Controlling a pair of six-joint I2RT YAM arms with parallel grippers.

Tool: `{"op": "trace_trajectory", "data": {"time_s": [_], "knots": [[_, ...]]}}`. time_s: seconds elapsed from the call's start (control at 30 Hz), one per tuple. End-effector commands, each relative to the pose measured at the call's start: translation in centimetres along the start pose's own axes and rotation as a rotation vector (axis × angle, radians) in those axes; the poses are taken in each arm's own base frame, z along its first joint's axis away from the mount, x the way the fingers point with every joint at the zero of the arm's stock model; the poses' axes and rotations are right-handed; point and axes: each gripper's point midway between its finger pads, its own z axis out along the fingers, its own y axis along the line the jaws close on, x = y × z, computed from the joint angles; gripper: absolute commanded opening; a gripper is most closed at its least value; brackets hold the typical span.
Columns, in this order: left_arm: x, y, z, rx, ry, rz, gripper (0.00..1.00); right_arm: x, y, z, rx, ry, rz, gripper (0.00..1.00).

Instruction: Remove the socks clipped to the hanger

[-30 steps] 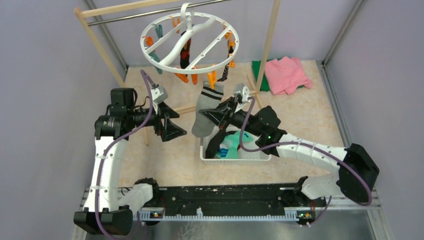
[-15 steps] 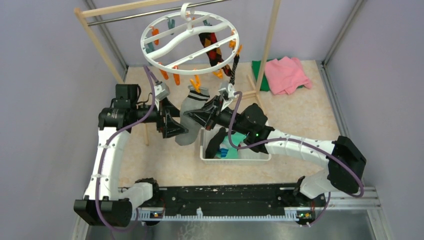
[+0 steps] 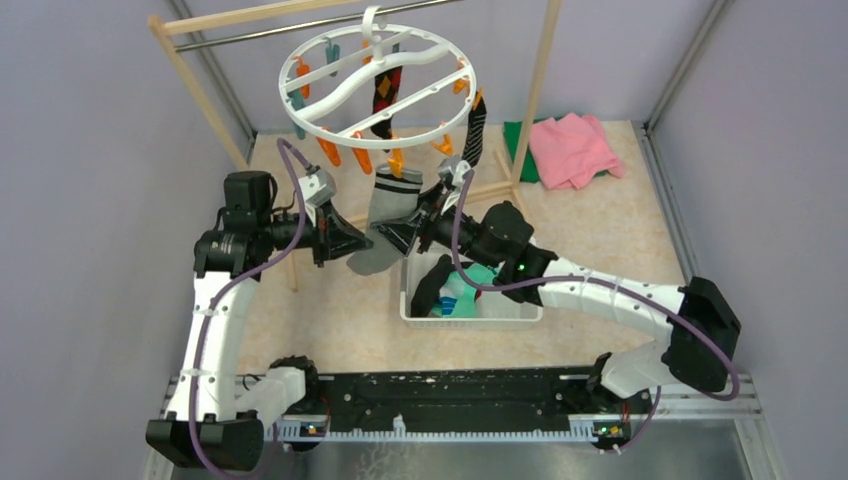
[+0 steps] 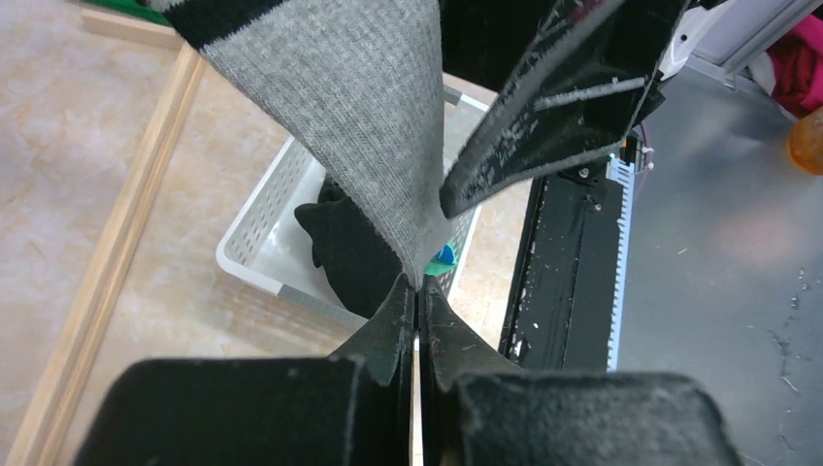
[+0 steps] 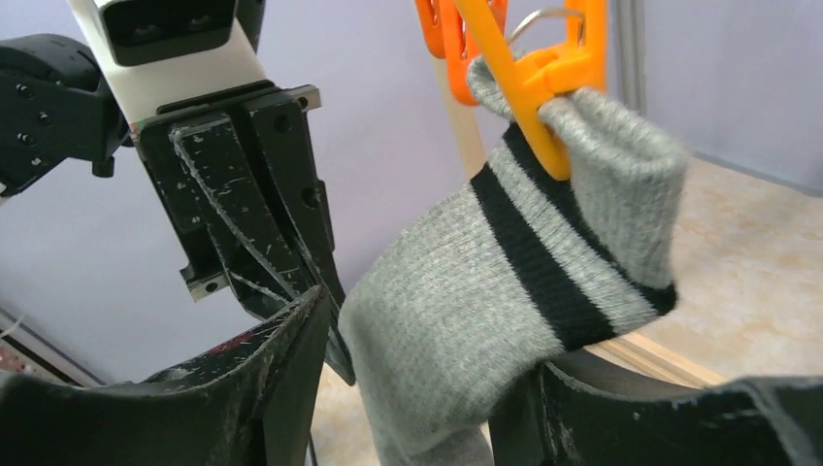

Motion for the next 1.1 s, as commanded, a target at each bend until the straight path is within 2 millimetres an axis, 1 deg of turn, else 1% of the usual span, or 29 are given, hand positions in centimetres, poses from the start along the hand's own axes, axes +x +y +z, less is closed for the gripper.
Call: {"op": "trace_trajectory", "data": {"time_s": [0.0, 0.03, 0.13, 0.2, 0.37, 0.47, 0.6, 0.73, 0.83, 1.07], "knots": [[-1.0, -0.1, 0.1, 0.0, -0.042, 0.084, 0.0, -5.1, 1.1, -1.0, 0.024, -0.084, -0.048, 0.57], [-1.0, 0.0, 0.1, -0.004, -0.039, 0.079, 0.0, -5.2, 1.0, -1.2, 0.029, -0.077, -0.064, 0.58], [-0.9, 0.2, 0.1, -0.013, -0.035, 0.072, 0.0, -6.6, 0.8, -1.9, 0.052, -0.087, -0.113, 0.64], [-0.9, 0.3, 0.1, -0.016, -0.033, 0.069, 0.0, -7.6, 0.8, -2.0, 0.03, -0.085, -0.13, 0.67], [-0.7, 0.2, 0.2, -0.017, -0.032, 0.066, 0.0, -9.8, 0.7, -1.5, -0.072, -0.048, -0.112, 0.68], [-0.7, 0.1, 0.2, -0.015, -0.031, 0.063, 0.0, -10.7, 0.3, -1.3, -0.082, -0.038, -0.136, 0.68], [-0.7, -0.2, 0.3, -0.007, -0.037, 0.071, 0.0, -11.2, -0.1, -0.7, -0.078, -0.031, -0.153, 0.67], [-0.5, -0.3, 0.4, -0.004, -0.041, 0.076, 0.0, -11.5, -0.1, -0.5, -0.087, -0.048, -0.165, 0.66], [-0.5, -0.3, 0.5, 0.0, -0.043, 0.071, 0.0, -11.6, -0.3, 0.0, -0.099, -0.05, -0.166, 0.66], [-0.3, -0.8, 0.8, 0.019, -0.04, 0.07, 0.0, -11.0, -0.2, 0.9, -0.141, -0.064, -0.141, 0.66]]}}
